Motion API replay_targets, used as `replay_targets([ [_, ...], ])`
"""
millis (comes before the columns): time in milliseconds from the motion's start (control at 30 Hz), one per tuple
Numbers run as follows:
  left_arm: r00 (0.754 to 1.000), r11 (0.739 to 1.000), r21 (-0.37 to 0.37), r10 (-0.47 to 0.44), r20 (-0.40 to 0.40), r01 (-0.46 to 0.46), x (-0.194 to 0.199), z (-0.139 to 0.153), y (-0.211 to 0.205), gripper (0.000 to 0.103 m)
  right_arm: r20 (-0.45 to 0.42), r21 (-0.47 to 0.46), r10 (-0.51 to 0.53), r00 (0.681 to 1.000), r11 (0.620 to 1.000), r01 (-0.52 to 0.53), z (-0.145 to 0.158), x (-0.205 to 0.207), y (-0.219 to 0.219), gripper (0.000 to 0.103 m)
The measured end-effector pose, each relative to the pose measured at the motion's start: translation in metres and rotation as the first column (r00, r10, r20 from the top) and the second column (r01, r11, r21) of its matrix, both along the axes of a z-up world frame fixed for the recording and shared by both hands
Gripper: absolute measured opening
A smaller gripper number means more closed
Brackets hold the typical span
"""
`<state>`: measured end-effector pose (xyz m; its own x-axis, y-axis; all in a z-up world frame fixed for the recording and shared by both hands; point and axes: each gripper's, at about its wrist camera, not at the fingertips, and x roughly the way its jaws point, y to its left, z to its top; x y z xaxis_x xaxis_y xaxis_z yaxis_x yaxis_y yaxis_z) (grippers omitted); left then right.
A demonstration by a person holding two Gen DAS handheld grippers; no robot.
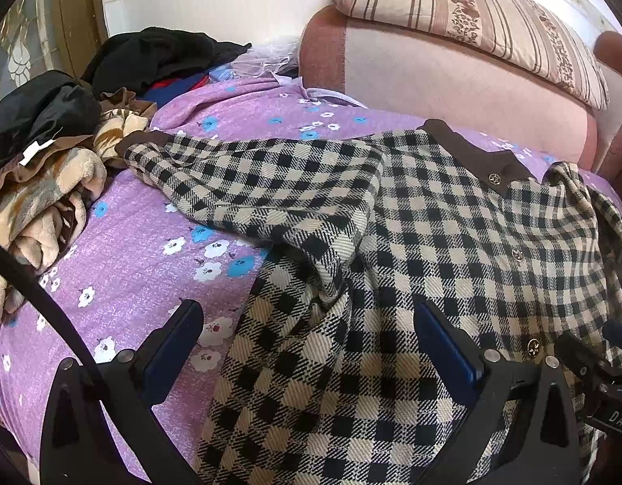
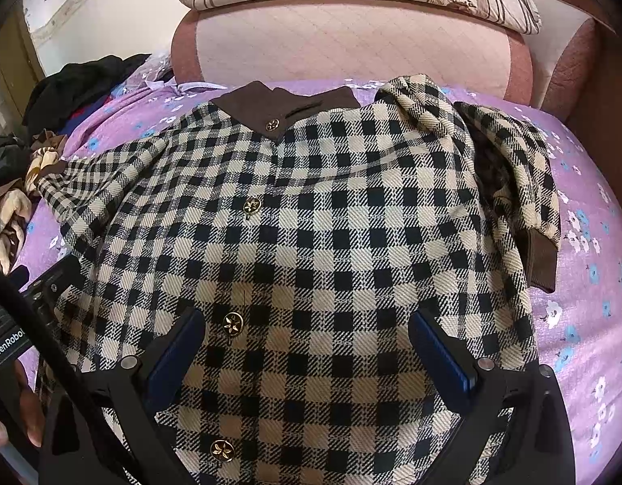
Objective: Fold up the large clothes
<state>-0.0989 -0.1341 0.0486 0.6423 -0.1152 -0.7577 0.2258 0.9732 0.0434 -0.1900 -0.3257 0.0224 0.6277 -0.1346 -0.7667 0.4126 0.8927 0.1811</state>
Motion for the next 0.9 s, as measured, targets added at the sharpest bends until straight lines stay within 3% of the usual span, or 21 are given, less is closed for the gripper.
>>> replay_targets([
  [567, 0.999, 0.998, -0.034, 0.043, -0.022, -0.043, 0.011, 0.004, 0.013, 0.103, -0.002, 0.014, 0.011, 1.000, 1.000, -0.011, -0.003, 0.002, 0.001, 0.102],
  [900, 0.992, 0.994, -0.086, 0.063, -0.113, -0.073, 0.042, 0.015, 0.040, 0.103, -0.013, 0.032, 0.022, 1.000, 0.999, -0.021, -0.006, 0.001, 0.001, 0.102],
])
